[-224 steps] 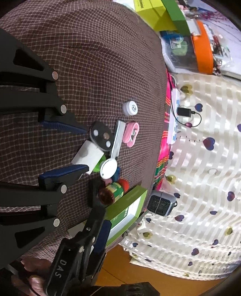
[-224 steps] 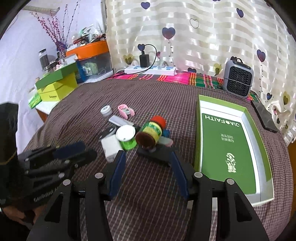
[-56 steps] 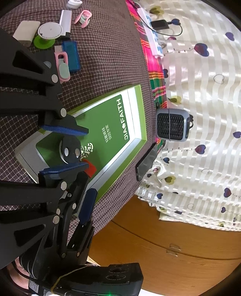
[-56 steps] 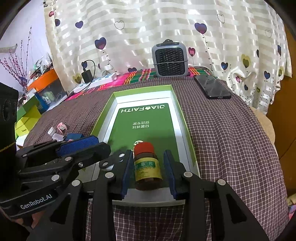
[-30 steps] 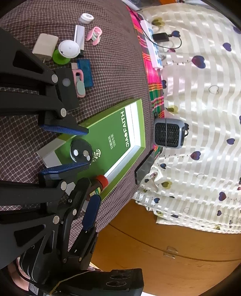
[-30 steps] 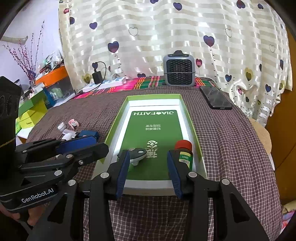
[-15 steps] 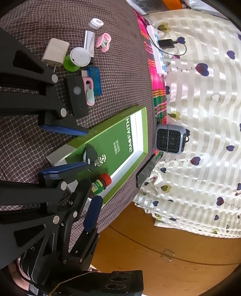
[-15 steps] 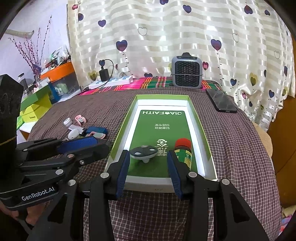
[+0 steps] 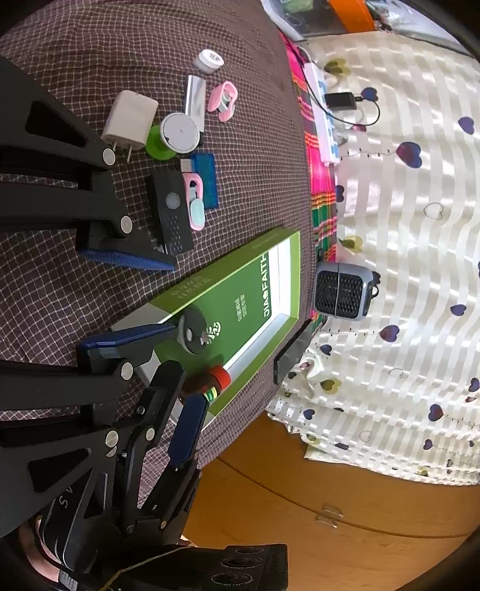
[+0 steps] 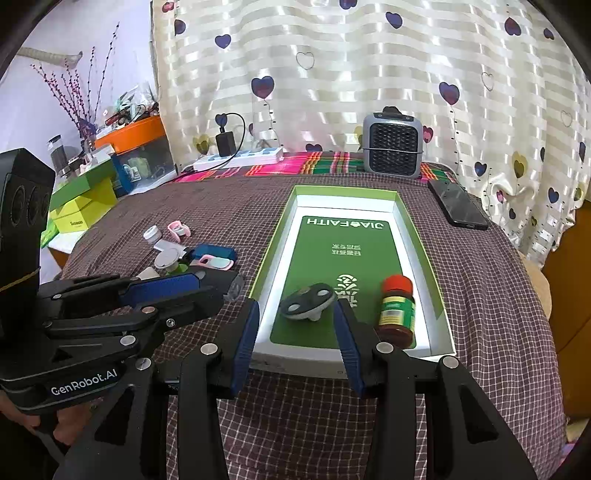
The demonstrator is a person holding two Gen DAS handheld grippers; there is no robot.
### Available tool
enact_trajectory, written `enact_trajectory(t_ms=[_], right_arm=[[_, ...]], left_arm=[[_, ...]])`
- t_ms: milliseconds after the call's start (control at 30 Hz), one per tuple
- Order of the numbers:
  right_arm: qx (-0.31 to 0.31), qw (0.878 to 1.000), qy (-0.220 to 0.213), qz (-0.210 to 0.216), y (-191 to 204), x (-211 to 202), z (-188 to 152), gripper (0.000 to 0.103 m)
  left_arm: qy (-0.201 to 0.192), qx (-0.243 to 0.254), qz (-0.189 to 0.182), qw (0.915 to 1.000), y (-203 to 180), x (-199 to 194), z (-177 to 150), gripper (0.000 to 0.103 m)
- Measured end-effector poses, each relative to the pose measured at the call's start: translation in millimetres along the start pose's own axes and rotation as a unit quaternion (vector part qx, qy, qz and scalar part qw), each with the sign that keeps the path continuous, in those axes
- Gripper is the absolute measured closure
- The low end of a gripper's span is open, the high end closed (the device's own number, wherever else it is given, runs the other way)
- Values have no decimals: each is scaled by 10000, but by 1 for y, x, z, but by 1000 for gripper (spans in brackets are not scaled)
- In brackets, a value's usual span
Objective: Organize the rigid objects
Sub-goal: 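Lower the bottle and black holder into the box lid and open both grippers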
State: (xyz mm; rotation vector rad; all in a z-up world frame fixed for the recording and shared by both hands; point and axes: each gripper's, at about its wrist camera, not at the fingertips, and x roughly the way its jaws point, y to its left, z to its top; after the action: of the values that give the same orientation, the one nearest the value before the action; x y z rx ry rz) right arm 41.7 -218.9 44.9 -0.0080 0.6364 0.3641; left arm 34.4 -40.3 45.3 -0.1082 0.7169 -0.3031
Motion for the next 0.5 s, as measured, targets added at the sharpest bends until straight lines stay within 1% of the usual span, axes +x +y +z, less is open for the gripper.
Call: enact_trajectory(t_ms=[500], right_arm=[[-137,9998,14,134,14,-1,-2,60]], left_arm=[[14,-84,89,9999,10,-8,-8,74]])
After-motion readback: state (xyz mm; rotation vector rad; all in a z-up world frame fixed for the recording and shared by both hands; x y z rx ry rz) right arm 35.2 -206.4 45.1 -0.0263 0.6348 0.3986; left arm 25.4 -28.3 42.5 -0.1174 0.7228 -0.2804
